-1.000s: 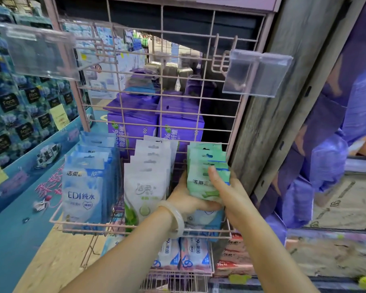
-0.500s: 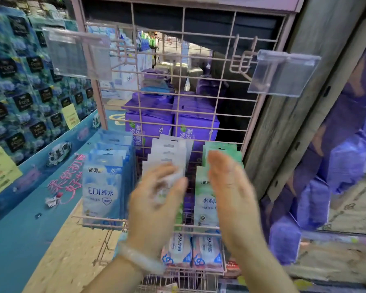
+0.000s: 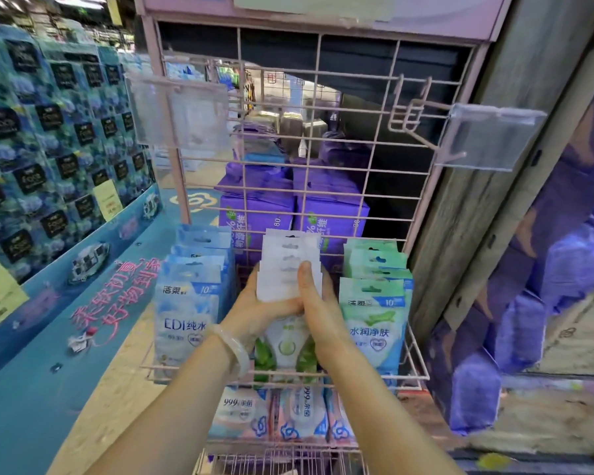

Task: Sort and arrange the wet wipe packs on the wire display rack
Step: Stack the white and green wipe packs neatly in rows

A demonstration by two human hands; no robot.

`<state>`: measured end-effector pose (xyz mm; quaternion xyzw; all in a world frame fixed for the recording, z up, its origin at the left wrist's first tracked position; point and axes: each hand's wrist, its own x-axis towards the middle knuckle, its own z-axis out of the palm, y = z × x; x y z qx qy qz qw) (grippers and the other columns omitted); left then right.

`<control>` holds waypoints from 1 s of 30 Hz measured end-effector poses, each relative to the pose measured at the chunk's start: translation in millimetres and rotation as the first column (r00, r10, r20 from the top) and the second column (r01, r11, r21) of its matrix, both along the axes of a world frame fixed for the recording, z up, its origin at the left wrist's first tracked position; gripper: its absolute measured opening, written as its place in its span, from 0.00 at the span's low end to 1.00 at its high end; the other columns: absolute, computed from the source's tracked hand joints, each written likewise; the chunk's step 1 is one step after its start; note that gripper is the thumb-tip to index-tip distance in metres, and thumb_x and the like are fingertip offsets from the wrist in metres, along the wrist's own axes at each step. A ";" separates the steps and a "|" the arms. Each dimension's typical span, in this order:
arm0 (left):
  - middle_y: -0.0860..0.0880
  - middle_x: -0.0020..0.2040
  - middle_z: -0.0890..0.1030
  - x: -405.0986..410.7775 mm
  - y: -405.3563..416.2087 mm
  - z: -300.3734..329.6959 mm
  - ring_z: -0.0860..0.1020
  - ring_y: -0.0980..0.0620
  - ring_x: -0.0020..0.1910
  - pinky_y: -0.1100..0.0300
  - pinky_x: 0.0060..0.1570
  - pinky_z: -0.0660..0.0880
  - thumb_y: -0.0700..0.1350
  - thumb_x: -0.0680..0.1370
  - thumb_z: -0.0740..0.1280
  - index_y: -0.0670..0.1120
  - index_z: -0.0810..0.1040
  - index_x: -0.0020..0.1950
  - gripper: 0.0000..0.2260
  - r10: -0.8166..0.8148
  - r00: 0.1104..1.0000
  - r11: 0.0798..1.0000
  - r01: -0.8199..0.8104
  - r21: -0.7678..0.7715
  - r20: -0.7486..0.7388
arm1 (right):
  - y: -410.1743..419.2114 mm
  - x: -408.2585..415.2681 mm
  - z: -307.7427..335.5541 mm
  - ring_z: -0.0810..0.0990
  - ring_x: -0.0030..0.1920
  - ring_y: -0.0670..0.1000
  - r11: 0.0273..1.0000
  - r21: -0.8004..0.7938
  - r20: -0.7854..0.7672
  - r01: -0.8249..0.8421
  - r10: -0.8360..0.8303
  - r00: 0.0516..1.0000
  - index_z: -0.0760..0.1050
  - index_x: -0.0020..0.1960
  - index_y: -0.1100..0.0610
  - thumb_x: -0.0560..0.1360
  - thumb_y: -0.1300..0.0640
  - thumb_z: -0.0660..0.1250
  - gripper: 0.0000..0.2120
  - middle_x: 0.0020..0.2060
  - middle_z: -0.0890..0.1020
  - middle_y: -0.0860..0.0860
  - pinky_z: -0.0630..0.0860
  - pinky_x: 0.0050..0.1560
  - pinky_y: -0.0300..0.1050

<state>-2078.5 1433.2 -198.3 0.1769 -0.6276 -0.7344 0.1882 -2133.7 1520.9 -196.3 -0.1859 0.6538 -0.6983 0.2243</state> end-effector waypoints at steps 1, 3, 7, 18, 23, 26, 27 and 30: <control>0.42 0.57 0.82 0.4 0.4 -0.1 0.82 0.48 0.54 0.61 0.46 0.79 0.36 0.63 0.77 0.41 0.72 0.65 0.32 0.001 1.000 1.000 -0.001 0.002 -0.023 | 0.3 -0.2 0.0 0.78 0.55 0.42 1.000 -0.027 -0.024 -0.003 0.002 1.000 0.63 0.69 0.48 0.55 0.28 0.62 0.47 0.61 0.77 0.47 0.76 0.57 0.38; 0.43 0.55 0.83 -0.2 -0.9 2.2 0.83 0.49 0.53 0.62 0.44 0.79 0.39 0.59 0.77 0.42 0.74 0.63 0.33 0.022 0.998 1.000 -0.022 -0.003 -0.057 | -1.8 -0.5 3.4 0.77 0.53 0.38 0.999 -0.054 -0.051 0.000 -0.003 0.999 0.64 0.68 0.47 0.58 0.30 0.61 0.42 0.58 0.78 0.45 0.76 0.53 0.33; 0.44 0.52 0.85 -4.3 -9.3 2.2 0.83 0.48 0.53 0.55 0.50 0.80 0.40 0.59 0.78 0.43 0.76 0.60 0.30 0.065 0.996 0.998 -0.066 -0.011 -0.068 | -9.2 -2.5 7.6 0.76 0.56 0.41 1.000 -0.009 -0.036 0.000 0.000 0.999 0.62 0.71 0.50 0.71 0.38 0.62 0.32 0.62 0.74 0.46 0.74 0.56 0.33; 0.49 0.70 0.71 37.3 28.4 12.1 0.69 0.54 0.69 0.55 0.69 0.66 0.54 0.61 0.78 0.48 0.61 0.73 0.45 0.358 0.934 0.865 -0.324 -0.383 0.017 | 35.0 31.8 20.5 0.63 0.70 0.40 0.996 0.083 -0.028 -0.023 0.025 0.999 0.53 0.75 0.51 0.64 0.29 0.57 0.46 0.72 0.65 0.41 0.59 0.64 0.32; 0.60 0.70 0.68 48.6 99.1 -2.6 0.64 0.66 0.70 0.66 0.69 0.63 0.51 0.70 0.68 0.58 0.63 0.70 0.29 0.033 0.986 0.879 -0.107 -0.464 -0.165 | 101.7 22.6 4.6 0.81 0.50 0.44 0.928 -0.158 -0.366 0.336 -0.371 0.853 0.78 0.49 0.47 0.72 0.50 0.67 0.07 0.46 0.84 0.46 0.77 0.52 0.38; 0.54 0.72 0.68 17.9 112.4 -9.8 0.67 0.57 0.70 0.53 0.71 0.65 0.48 0.71 0.70 0.52 0.55 0.75 0.36 -0.054 0.994 0.958 0.078 -0.276 0.095 | 118.9 -5.2 -7.7 0.76 0.61 0.49 0.909 0.004 -0.368 0.416 -0.385 0.846 0.71 0.60 0.49 0.75 0.53 0.64 0.14 0.60 0.78 0.51 0.73 0.63 0.51; 0.50 0.70 0.71 5.8 112.1 -9.8 0.70 0.53 0.68 0.50 0.69 0.67 0.45 0.72 0.70 0.47 0.55 0.76 0.36 -0.042 0.988 0.969 0.076 -0.233 0.146 | 119.2 -12.4 -9.8 0.74 0.63 0.49 0.915 0.109 -0.340 0.389 -0.334 0.879 0.68 0.65 0.52 0.76 0.52 0.63 0.18 0.63 0.76 0.51 0.71 0.65 0.53; 0.47 0.62 0.78 -21.6 112.4 -1.9 0.77 0.49 0.60 0.50 0.63 0.73 0.45 0.74 0.68 0.44 0.62 0.70 0.27 0.002 0.959 0.978 0.058 -0.202 0.285 | 119.4 -25.8 -19.1 0.78 0.55 0.46 0.915 0.298 -0.341 0.273 -0.165 0.925 0.70 0.63 0.51 0.76 0.48 0.61 0.17 0.54 0.80 0.45 0.75 0.56 0.44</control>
